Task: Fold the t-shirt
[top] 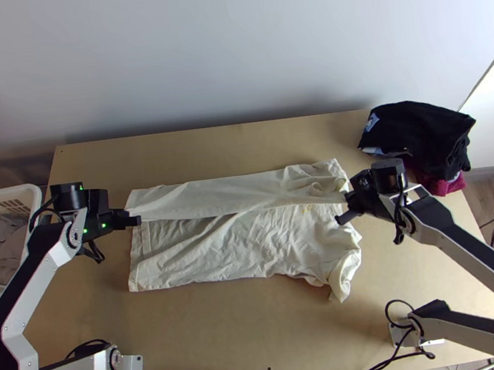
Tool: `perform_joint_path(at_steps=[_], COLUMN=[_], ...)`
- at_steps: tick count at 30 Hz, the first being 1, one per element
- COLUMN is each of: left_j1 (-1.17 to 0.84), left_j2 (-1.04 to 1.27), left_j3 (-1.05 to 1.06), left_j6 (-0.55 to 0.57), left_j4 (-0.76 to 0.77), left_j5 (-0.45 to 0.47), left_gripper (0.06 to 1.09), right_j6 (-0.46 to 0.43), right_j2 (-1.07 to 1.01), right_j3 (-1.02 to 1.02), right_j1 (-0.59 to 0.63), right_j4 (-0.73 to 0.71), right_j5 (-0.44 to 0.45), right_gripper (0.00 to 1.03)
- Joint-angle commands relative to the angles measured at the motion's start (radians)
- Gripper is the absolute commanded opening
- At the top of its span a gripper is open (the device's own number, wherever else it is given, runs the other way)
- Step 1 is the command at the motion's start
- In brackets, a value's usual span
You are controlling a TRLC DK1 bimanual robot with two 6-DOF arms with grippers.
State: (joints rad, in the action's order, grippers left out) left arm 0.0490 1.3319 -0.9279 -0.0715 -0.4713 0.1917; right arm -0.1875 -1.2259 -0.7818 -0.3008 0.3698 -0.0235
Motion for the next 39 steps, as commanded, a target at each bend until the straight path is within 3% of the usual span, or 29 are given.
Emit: perform_joint_path(at_steps=[1,20,21,22,25,26,28,30,39], left_j1=[0.015,0.038,0.038,0.038,0.040,0.040,0.040,0.040,0.078], left_j2=[-0.019,0.010,0.018,0.029,0.021,0.007,-0.028,-0.074,-0.224], left_j3=[0.032,0.176,0.184,0.187,0.190,0.187,0.176,0.153,0.113], left_j6=[-0.007,-0.050,-0.054,-0.056,-0.062,-0.065,-0.077,-0.099,-0.238], left_j4=[0.007,0.079,0.083,0.085,0.071,0.054,0.005,-0.086,-0.474], left_j5=[0.000,0.000,0.000,0.000,0.009,0.018,0.023,0.043,0.095], left_gripper=[0.09,0.09,0.09,0.14,0.48,0.56,0.72,0.80,0.81], right_j6=[-0.003,-0.006,-0.006,-0.004,0.006,0.013,0.016,0.016,0.010], right_j2=[0.046,0.060,0.055,0.055,0.059,0.062,0.078,0.097,0.226], right_j3=[0.047,0.118,0.121,0.122,0.122,0.119,0.105,0.078,-0.007], right_j1=[-0.011,-0.038,-0.038,-0.037,-0.035,-0.034,-0.031,-0.015,0.028], right_j4=[0.020,0.038,0.035,0.035,0.035,0.037,0.047,0.084,0.225], right_j5=[-0.001,-0.001,0.000,0.000,0.000,0.000,0.000,0.000,-0.006], right_gripper=[0.03,0.03,0.06,0.21,0.84,0.95,0.99,0.99,0.99])
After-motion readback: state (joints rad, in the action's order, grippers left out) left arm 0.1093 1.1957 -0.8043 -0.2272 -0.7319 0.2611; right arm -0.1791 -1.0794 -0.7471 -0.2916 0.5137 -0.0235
